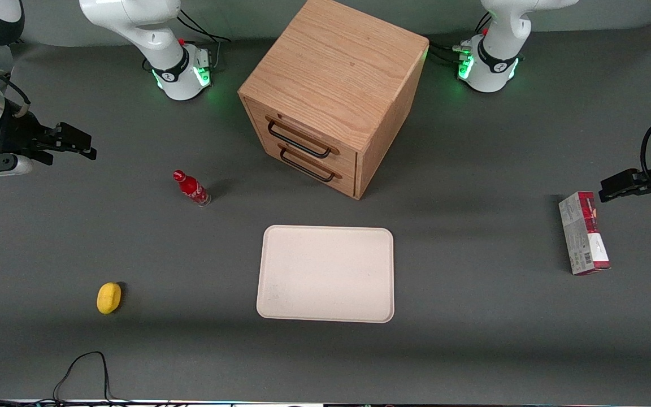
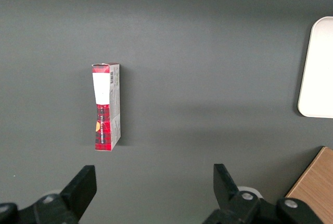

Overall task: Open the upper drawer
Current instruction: 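Move the right gripper toward the upper drawer's black handle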

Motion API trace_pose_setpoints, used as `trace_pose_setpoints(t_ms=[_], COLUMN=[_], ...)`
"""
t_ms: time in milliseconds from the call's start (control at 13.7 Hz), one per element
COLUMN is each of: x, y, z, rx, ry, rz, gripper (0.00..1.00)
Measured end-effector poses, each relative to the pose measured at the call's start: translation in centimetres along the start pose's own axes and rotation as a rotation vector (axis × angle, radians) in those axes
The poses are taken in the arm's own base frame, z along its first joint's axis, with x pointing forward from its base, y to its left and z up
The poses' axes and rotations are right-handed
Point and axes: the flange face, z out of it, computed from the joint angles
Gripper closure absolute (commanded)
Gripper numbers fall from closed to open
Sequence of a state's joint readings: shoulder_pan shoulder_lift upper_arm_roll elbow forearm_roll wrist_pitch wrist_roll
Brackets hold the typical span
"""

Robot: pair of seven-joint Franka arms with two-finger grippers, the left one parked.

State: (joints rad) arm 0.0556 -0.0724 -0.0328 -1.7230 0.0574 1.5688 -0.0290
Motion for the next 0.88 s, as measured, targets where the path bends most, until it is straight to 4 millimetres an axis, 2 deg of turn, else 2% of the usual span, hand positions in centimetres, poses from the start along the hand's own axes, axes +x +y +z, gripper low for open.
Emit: trace_pose_setpoints(t_ms=[292,511,657,730,876], x=[0.0,1.1,3.3,4.8,7.5], y=[-0.2,-1.6,-4.3,-6.4,-12.0], z=[-0.8,-1.0,-0.4,0.4,3.1], rx=[-0.001,-0.004,-0.010,-0.014,-0.027], ry=[0.001,-0.007,-0.019,-0.030,-0.058], rz=[-0.007,-0.031,-0.013,-0.004,-0.034], gripper=[0.00,0.00,0.00,0.00,0.00])
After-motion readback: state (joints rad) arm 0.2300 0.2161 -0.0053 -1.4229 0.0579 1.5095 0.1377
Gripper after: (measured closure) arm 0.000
